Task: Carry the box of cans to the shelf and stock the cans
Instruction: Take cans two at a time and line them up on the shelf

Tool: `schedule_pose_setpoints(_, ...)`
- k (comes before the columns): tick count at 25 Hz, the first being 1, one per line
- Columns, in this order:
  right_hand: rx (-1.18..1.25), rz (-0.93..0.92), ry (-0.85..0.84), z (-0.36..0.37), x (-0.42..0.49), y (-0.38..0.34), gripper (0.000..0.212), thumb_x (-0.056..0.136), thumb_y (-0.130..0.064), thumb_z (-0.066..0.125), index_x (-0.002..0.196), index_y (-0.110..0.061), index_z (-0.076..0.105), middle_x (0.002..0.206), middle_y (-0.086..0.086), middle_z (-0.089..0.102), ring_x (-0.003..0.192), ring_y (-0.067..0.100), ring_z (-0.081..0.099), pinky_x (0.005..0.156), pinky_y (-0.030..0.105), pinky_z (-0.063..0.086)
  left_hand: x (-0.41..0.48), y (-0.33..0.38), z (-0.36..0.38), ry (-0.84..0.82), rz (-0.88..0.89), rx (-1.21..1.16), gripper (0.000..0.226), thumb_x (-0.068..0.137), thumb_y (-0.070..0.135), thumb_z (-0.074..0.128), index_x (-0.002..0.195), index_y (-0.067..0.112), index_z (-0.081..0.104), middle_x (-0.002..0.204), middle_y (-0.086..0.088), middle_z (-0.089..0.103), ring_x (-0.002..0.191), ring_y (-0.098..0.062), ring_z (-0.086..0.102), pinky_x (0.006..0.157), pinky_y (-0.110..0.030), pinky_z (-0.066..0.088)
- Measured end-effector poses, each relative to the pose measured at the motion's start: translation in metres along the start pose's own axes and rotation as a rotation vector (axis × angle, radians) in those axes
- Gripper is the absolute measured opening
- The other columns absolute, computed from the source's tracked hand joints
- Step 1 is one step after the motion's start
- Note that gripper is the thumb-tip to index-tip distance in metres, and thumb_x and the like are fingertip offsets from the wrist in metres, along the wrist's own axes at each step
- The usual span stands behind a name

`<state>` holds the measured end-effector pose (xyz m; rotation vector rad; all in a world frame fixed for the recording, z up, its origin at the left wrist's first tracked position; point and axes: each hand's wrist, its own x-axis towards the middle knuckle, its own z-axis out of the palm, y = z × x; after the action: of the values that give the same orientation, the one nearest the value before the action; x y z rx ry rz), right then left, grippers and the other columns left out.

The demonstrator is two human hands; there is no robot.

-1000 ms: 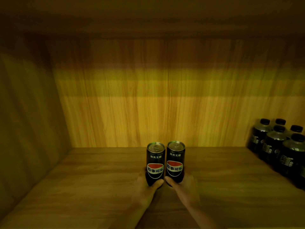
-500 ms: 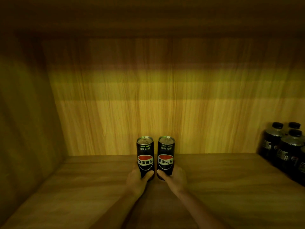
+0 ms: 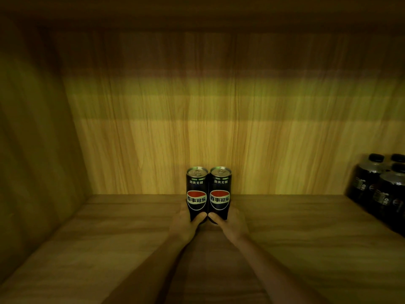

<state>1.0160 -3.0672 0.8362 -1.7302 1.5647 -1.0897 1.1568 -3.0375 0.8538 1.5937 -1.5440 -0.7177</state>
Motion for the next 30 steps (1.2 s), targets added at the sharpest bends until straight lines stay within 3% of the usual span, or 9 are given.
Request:
schedule_pose_setpoints(3, -0.013, 0.036, -0.024, -0.001, -0.002, -0.004, 0.066, 0.072, -0.038, 0.070, 0.127, -0.012, 0.044, 0.126, 0.008, 0.058, 0.116, 0.022, 0.055, 0.089, 0.030, 0.045, 0.000, 0.000, 0.001, 0.004, 0.014, 0.040, 0.063, 0.085, 0.035, 0.059, 0.139, 0.016, 0.030, 0.142, -0.005, 0.045, 0.133, -0.024, 0.040, 0.113, -0.043, 0.030)
schedule_pose_setpoints(7, 0.101, 0.077, -0.124, -0.024, -0.022, -0.023, 0.079, 0.078, -0.028, 0.068, 0.140, -0.014, 0.021, 0.143, 0.000, 0.037, 0.133, 0.021, 0.034, 0.107, 0.034, 0.031, -0.003, 0.001, -0.010, -0.007, 0.007, 0.224, 0.081, 0.081, 0.058, 0.049, 0.145, 0.019, 0.017, 0.151, -0.004, 0.034, 0.139, -0.021, 0.031, 0.118, -0.049, 0.014)
schedule_pose_setpoints(10, -0.089, -0.028, -0.074, -0.057, -0.044, -0.042, 0.088, 0.079, -0.036, 0.064, 0.144, -0.011, 0.009, 0.151, 0.004, 0.026, 0.139, 0.023, 0.024, 0.111, 0.038, 0.026, -0.024, 0.019, -0.029, 0.008, 0.040, 0.354, 0.087, 0.082, 0.060, 0.046, 0.147, 0.016, 0.008, 0.155, -0.008, 0.024, 0.142, -0.024, 0.024, 0.119, -0.048, 0.010)
schedule_pose_setpoints(15, -0.456, -0.242, -0.082, -0.096, -0.110, -0.086, 0.073, 0.084, -0.035, 0.058, 0.142, -0.011, 0.020, 0.151, 0.009, 0.028, 0.137, 0.024, 0.027, 0.112, 0.037, 0.025, -0.101, 0.067, -0.064, 0.052, 0.200, 0.555, 0.085, 0.083, 0.052, 0.053, 0.146, 0.011, 0.013, 0.154, -0.010, 0.024, 0.142, -0.025, 0.022, 0.119, -0.044, 0.014)
schedule_pose_setpoints(19, -0.601, -0.345, -0.060, -0.120, -0.172, -0.094, 0.075, 0.083, -0.043, 0.056, 0.142, -0.011, 0.020, 0.151, 0.009, 0.027, 0.138, 0.023, 0.025, 0.115, 0.037, 0.018, -0.177, 0.071, -0.074, 0.082, 0.287, 0.694, 0.086, 0.081, 0.058, 0.050, 0.145, 0.011, 0.016, 0.154, -0.010, 0.025, 0.142, -0.024, 0.022, 0.118, -0.042, 0.011)
schedule_pose_setpoints(25, -0.749, -0.384, -0.074, -0.127, -0.289, -0.044, 0.078, 0.081, -0.050, 0.053, 0.140, -0.008, 0.024, 0.147, 0.013, 0.034, 0.136, 0.025, 0.030, 0.116, 0.039, 0.017, -0.300, 0.035, -0.041, 0.019, 0.261, 0.795, 0.088, 0.081, 0.064, 0.043, 0.146, 0.010, 0.018, 0.154, -0.011, 0.023, 0.144, -0.025, 0.018, 0.119, -0.042, 0.008)
schedule_pose_setpoints(30, -0.735, -0.377, -0.165, -0.113, -0.362, 0.021, 0.079, 0.080, -0.049, 0.056, 0.139, -0.006, 0.028, 0.148, 0.015, 0.034, 0.138, 0.027, 0.030, 0.116, 0.042, 0.013, -0.377, -0.009, 0.011, 0.036, 0.294, 0.761, 0.085, 0.076, 0.063, 0.031, 0.140, 0.007, 0.034, 0.147, -0.014, 0.039, 0.137, -0.028, 0.035, 0.116, -0.046, 0.021)
